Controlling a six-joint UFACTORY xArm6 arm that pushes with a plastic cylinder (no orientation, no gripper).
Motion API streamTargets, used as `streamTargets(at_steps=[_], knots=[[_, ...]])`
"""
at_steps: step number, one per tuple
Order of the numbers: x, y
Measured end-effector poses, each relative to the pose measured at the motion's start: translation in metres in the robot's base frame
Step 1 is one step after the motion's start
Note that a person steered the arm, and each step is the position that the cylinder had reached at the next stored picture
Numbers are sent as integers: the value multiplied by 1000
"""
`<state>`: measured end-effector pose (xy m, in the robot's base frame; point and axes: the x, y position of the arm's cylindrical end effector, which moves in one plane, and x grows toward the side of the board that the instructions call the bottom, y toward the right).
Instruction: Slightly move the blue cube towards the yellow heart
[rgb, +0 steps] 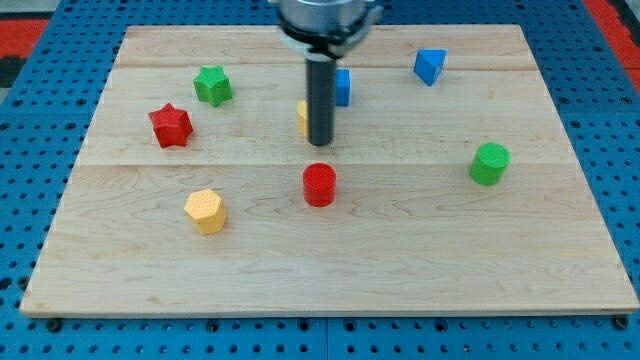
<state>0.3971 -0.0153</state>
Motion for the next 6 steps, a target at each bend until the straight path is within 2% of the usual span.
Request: streamTargets(at_steps=[2,3,4,5,6], knots=[[10,2],[-10,62],[-62,97],[-92,86],[-89,68]])
